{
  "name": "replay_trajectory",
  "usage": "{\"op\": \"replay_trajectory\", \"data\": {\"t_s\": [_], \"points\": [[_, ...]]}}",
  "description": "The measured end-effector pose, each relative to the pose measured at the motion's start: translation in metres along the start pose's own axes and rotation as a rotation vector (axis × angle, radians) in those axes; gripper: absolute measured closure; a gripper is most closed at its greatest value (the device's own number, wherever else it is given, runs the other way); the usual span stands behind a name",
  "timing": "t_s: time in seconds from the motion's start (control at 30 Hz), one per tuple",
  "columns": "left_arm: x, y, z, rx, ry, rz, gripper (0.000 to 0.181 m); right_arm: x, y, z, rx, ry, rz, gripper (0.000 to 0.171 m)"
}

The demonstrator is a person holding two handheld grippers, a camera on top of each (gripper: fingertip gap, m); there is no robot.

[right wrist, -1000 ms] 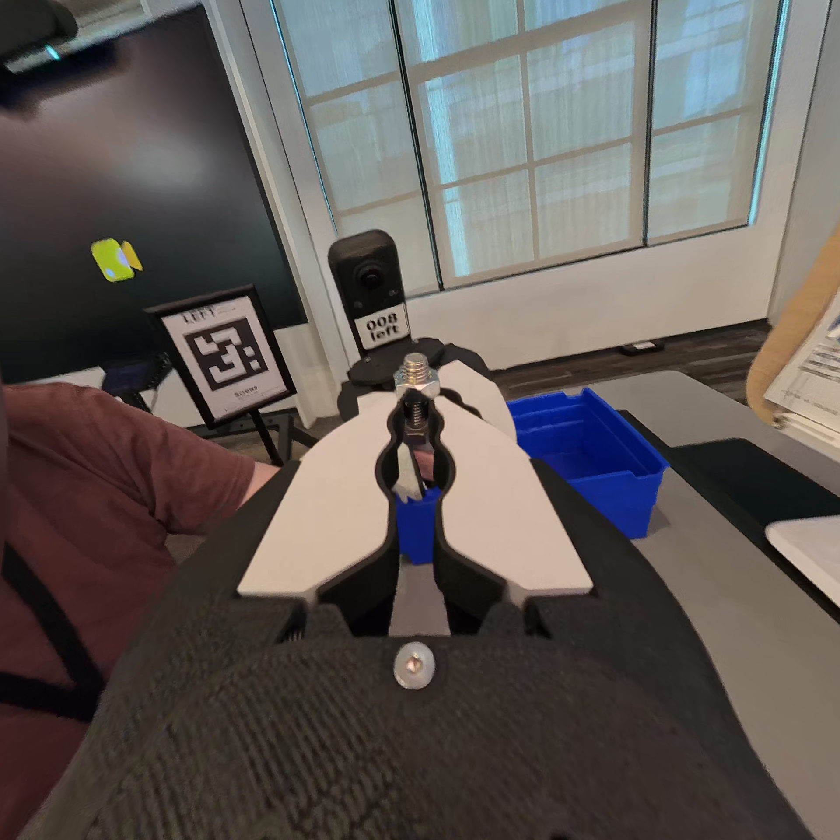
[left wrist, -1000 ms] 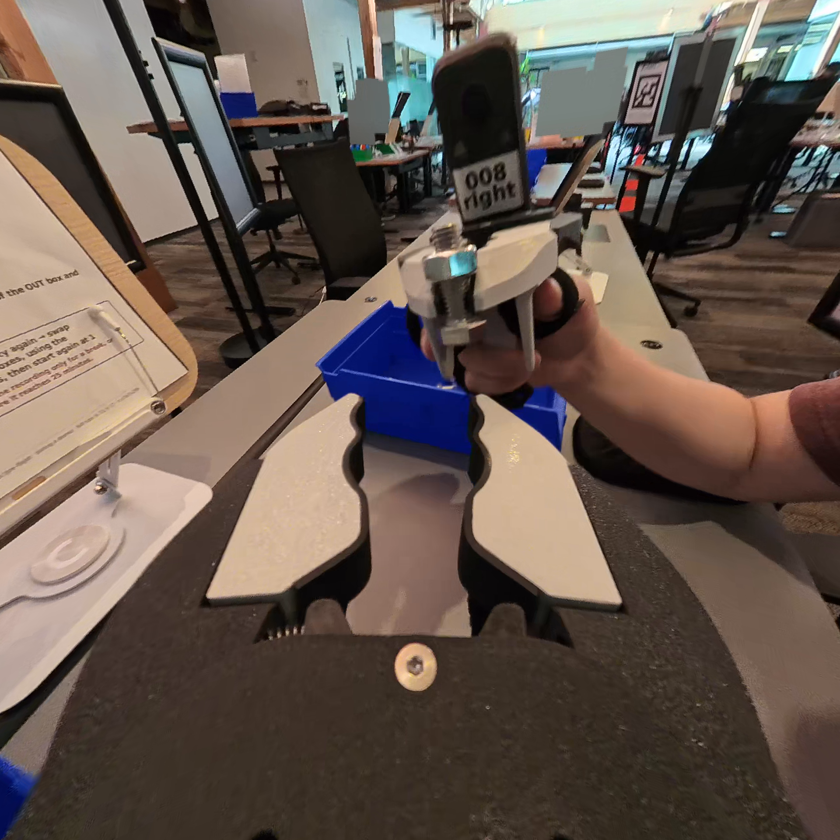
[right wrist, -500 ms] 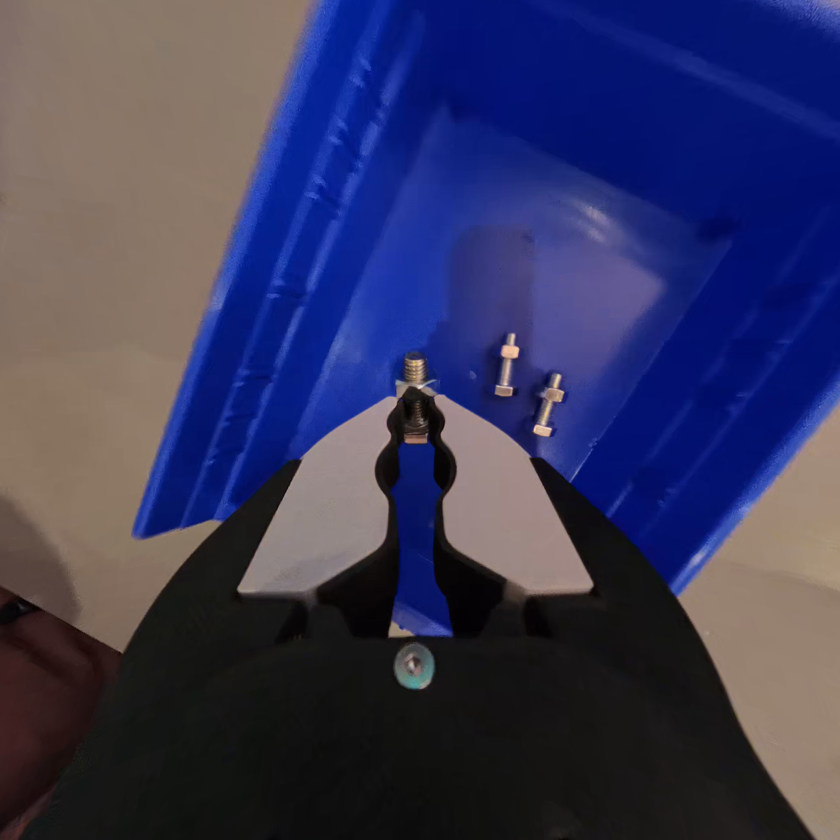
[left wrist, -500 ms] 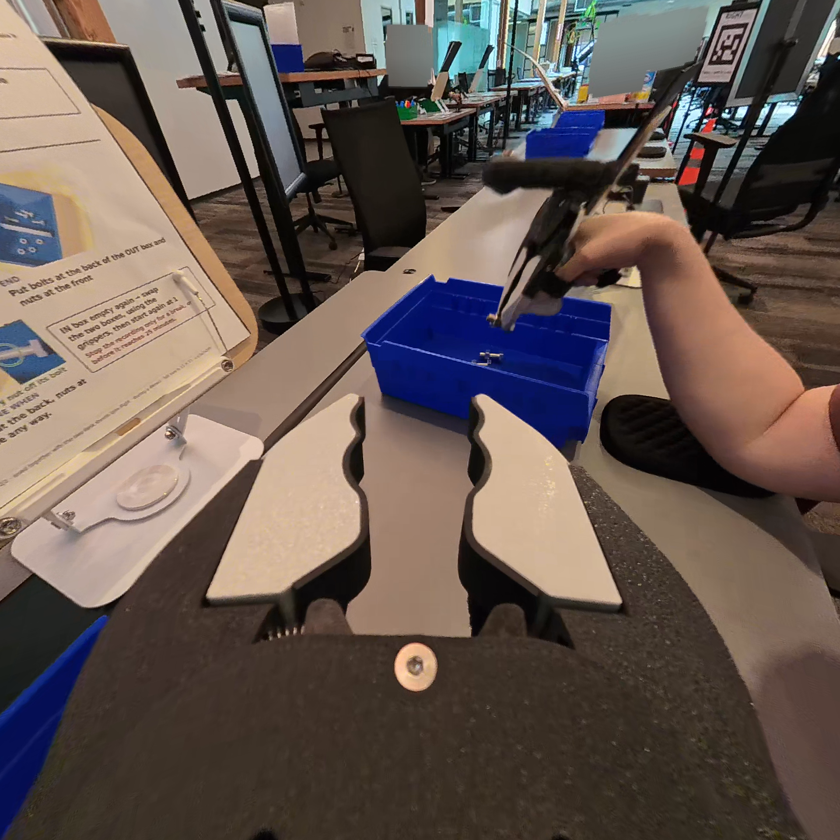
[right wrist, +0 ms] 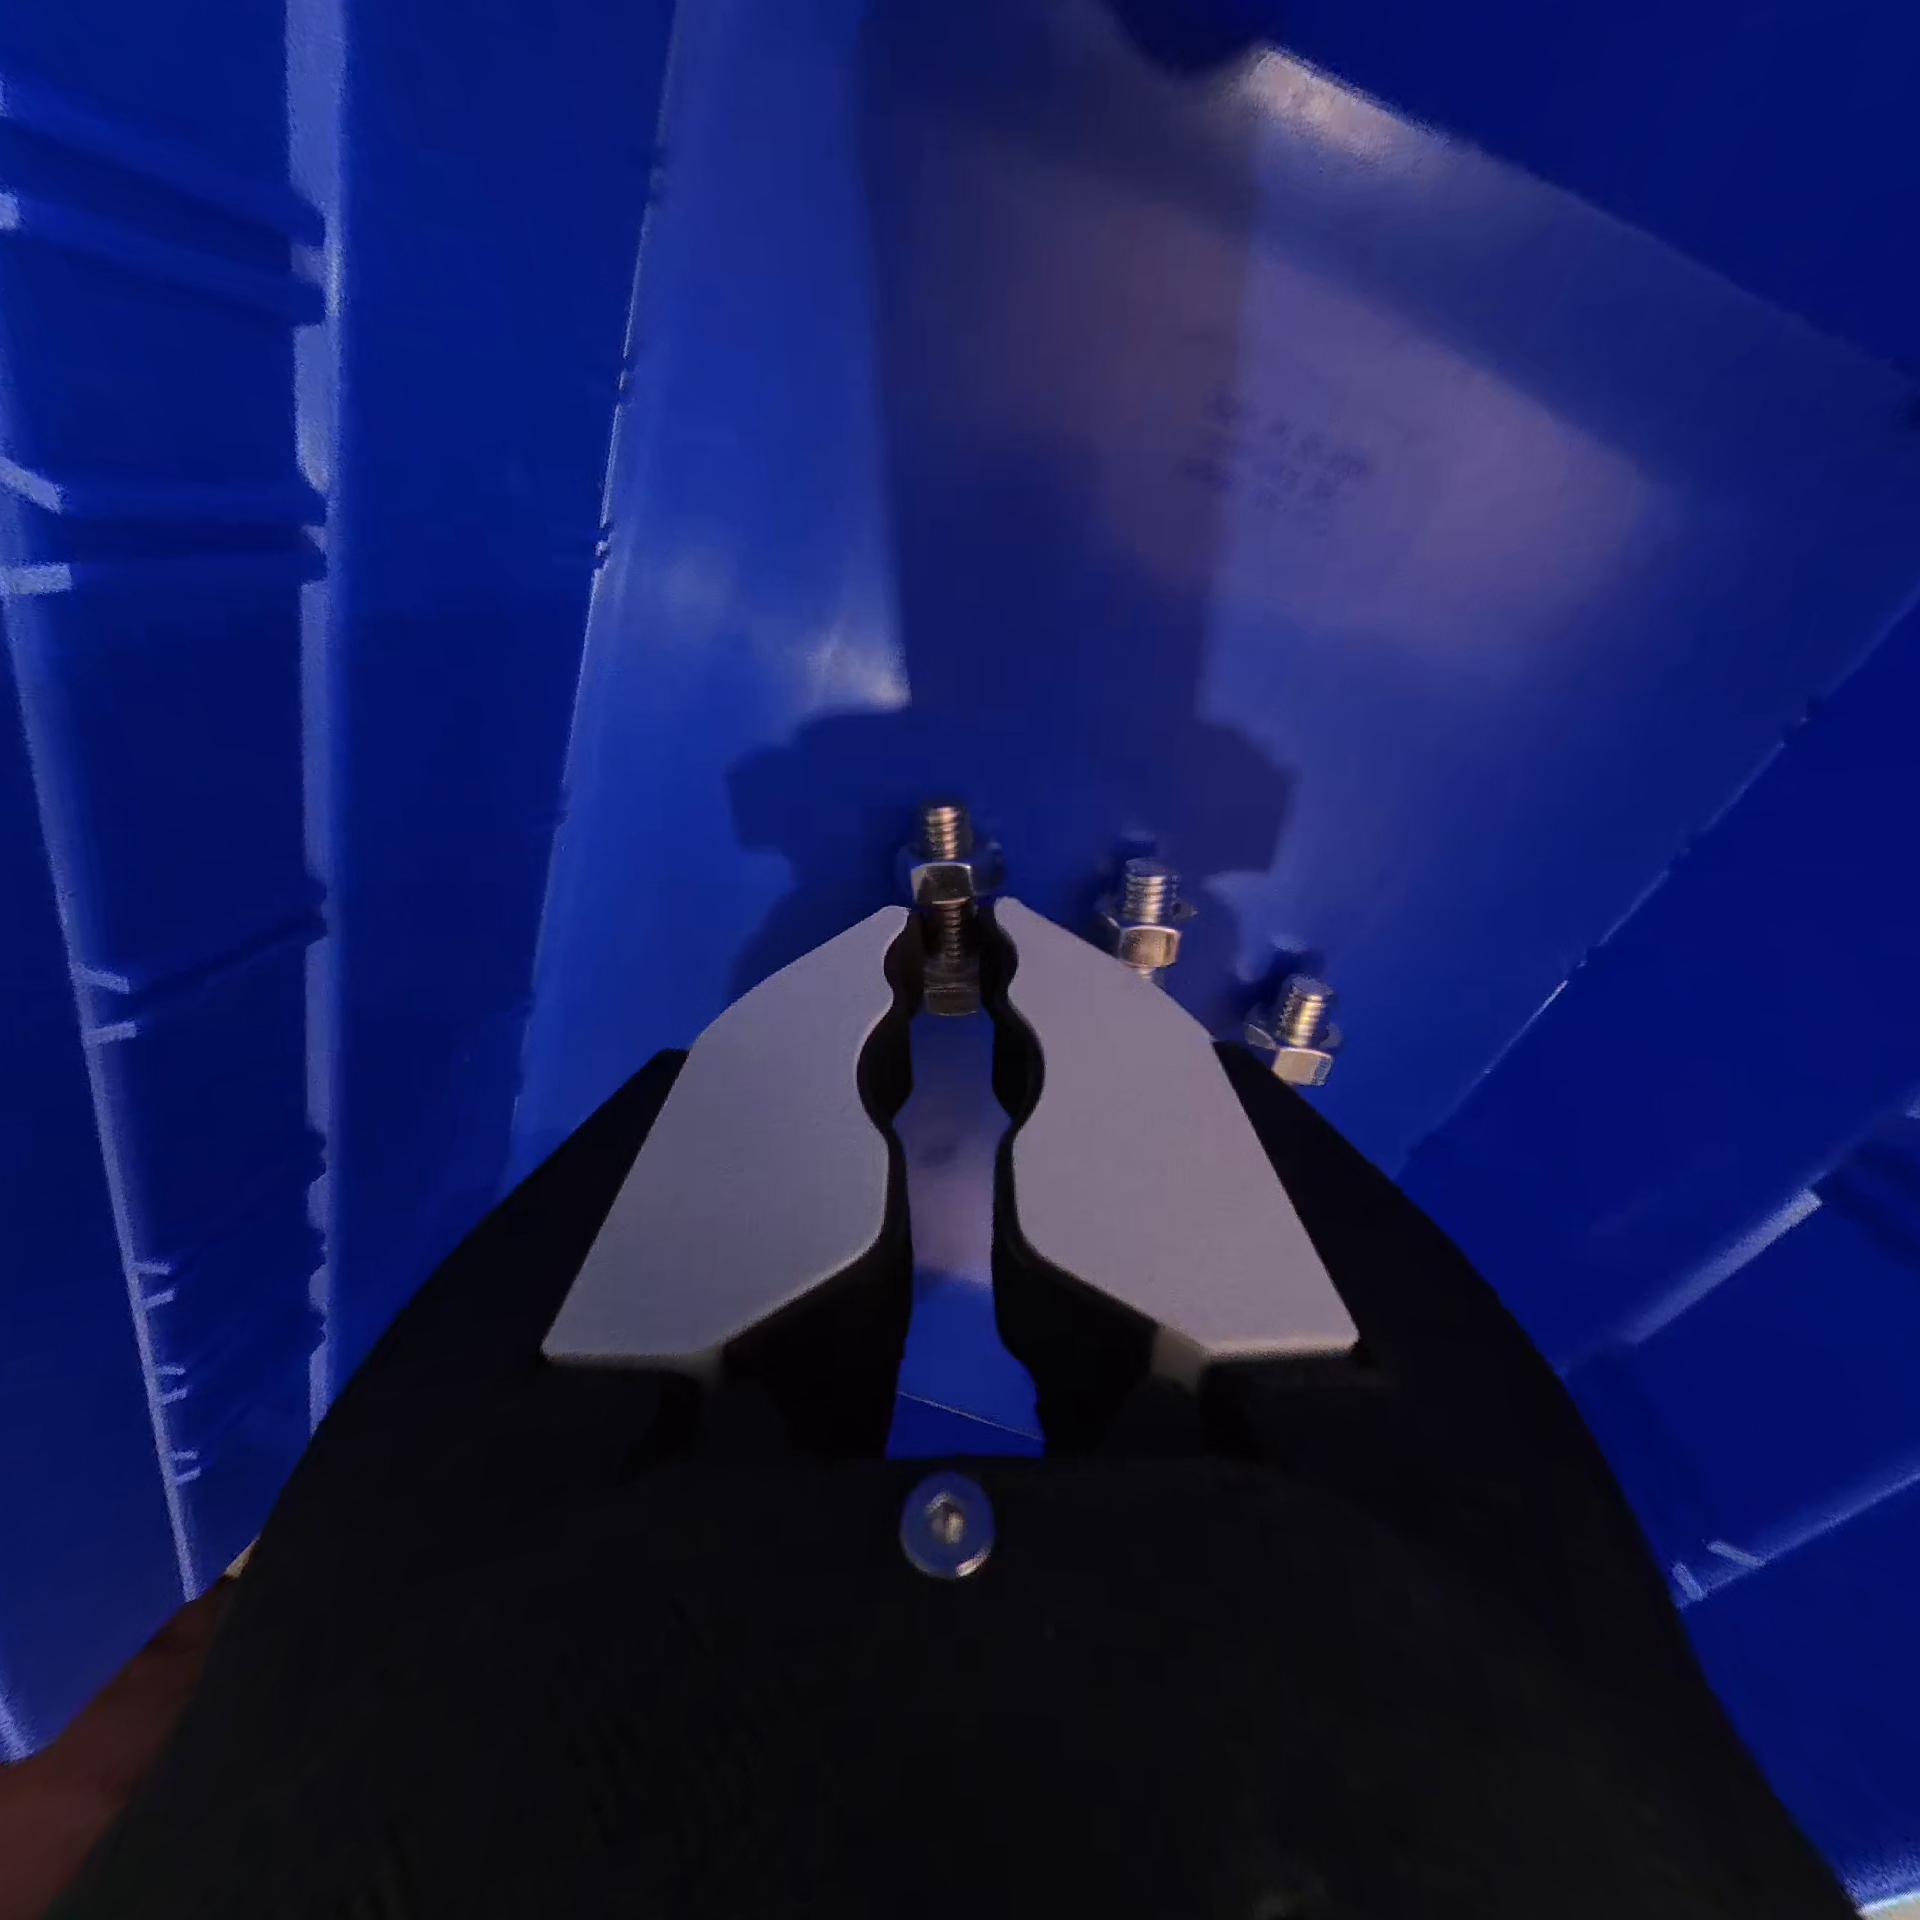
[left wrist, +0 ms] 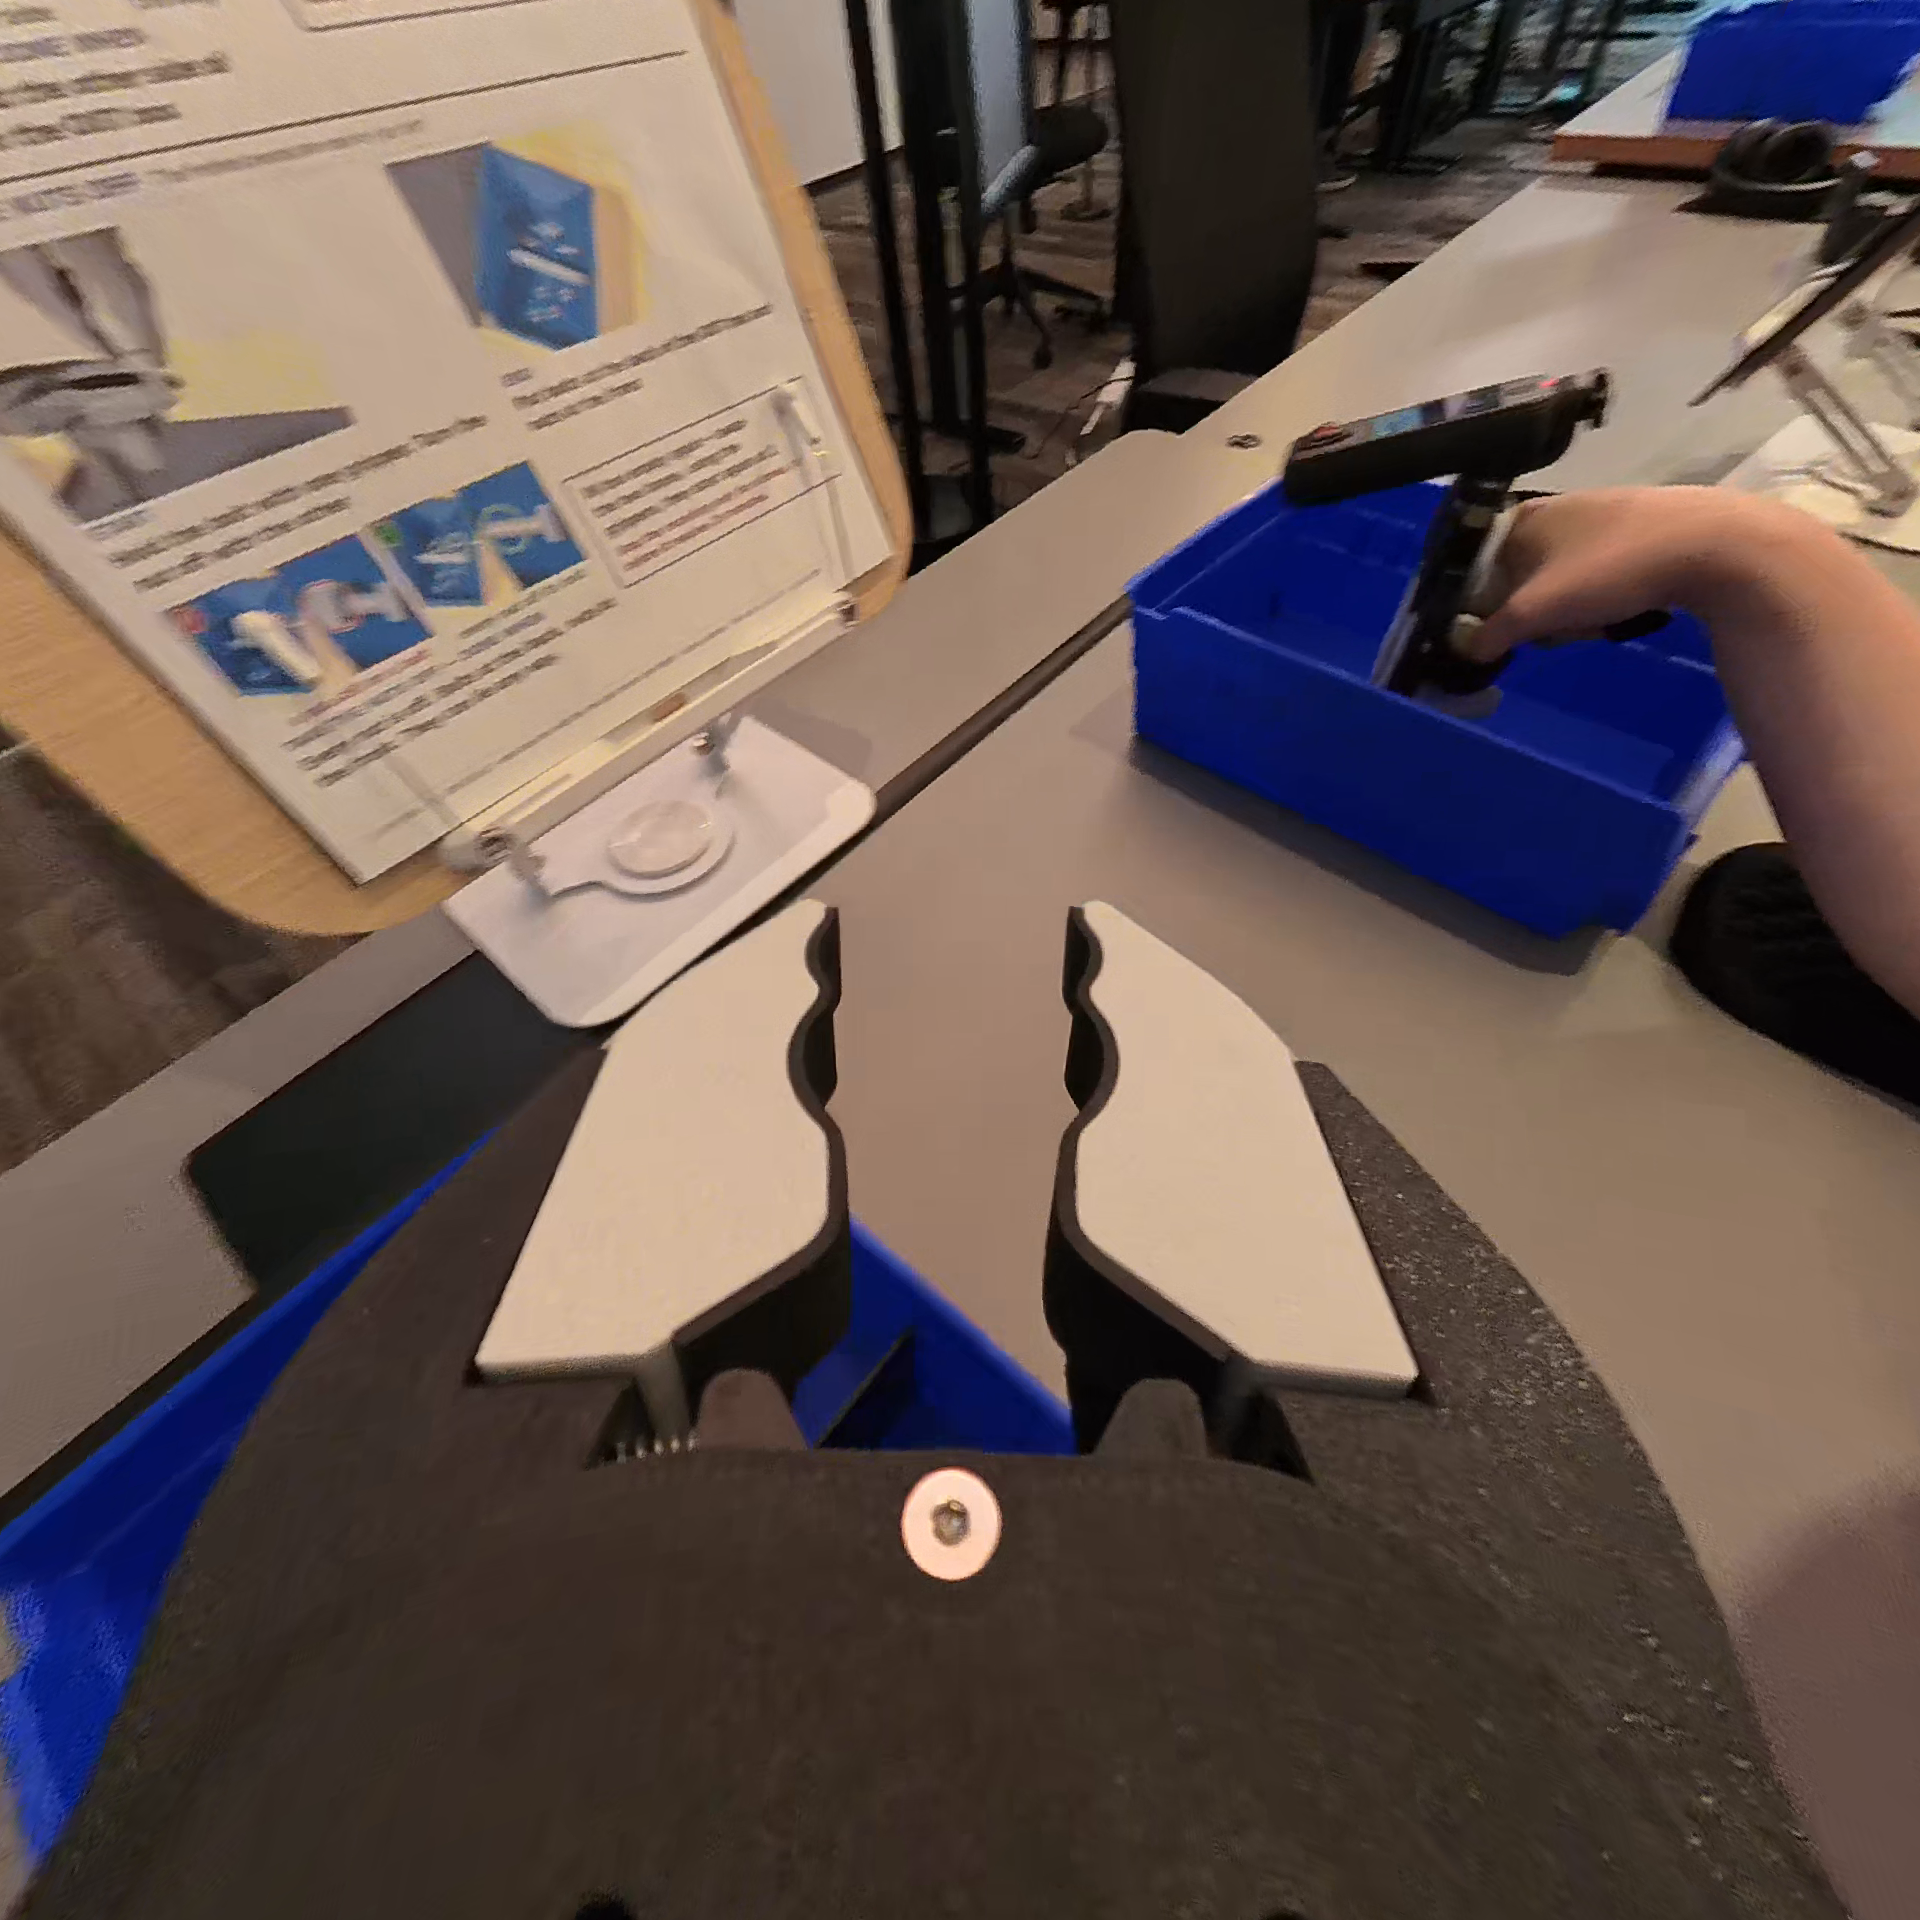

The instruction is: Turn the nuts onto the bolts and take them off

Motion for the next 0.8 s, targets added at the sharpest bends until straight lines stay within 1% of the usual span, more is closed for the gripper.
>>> {"op": "replay_trajectory", "data": {"t_s": [0.1, 0.13, 0.17, 0.23, 0.33, 0.47, 0.57, 0.7, 0.73, 0.8], "points": [[0.015, 0.004, -0.029, 0.011, -0.188, 0.007, 0.145, 0.004, 0.001, 0.001, -0.006, -0.027, 0.022, 0.158], [0.021, 0.008, -0.038, 0.013, -0.232, -0.008, 0.146, 0.007, 0.0, 0.0, -0.001, -0.033, 0.045, 0.149], [0.027, 0.013, -0.045, 0.018, -0.245, -0.043, 0.146, 0.012, -0.001, -0.001, 0.004, -0.036, 0.076, 0.145], [0.036, 0.025, -0.057, 0.045, -0.237, -0.126, 0.147, 0.025, -0.002, -0.006, 0.023, -0.049, 0.145, 0.142], [0.046, 0.042, -0.074, 0.071, -0.271, -0.22, 0.15, 0.052, -0.003, -0.017, 0.075, -0.057, 0.29, 0.142], [0.045, 0.061, -0.082, 0.084, -0.226, -0.333, 0.154, 0.086, -0.004, -0.033, 0.155, -0.009, 0.465, 0.143], [0.044, 0.073, -0.084, 0.067, -0.211, -0.432, 0.156, 0.1, -0.005, -0.045, 0.215, 0.016, 0.542, 0.146], [0.05, 0.074, -0.071, 0.072, -0.15, -0.464, 0.158, 0.105, -0.004, -0.053, 0.278, 0.038, 0.57, 0.147], [0.053, 0.075, -0.065, 0.057, -0.115, -0.503, 0.158, 0.106, -0.004, -0.054, 0.285, 0.04, 0.567, 0.146], [0.063, 0.078, -0.059, -0.004, -0.104, -0.599, 0.159, 0.107, -0.004, -0.054, 0.293, 0.043, 0.568, 0.147]]}}
Point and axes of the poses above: each gripper's, where its closed fingertips meet, x back along the fingers, y out of its underside, z = x × y across the jaws, the point moved 8 cm from there along x, back along the fingers, and after that the axes turned 10 degrees about -y, right-handed, at the moved point
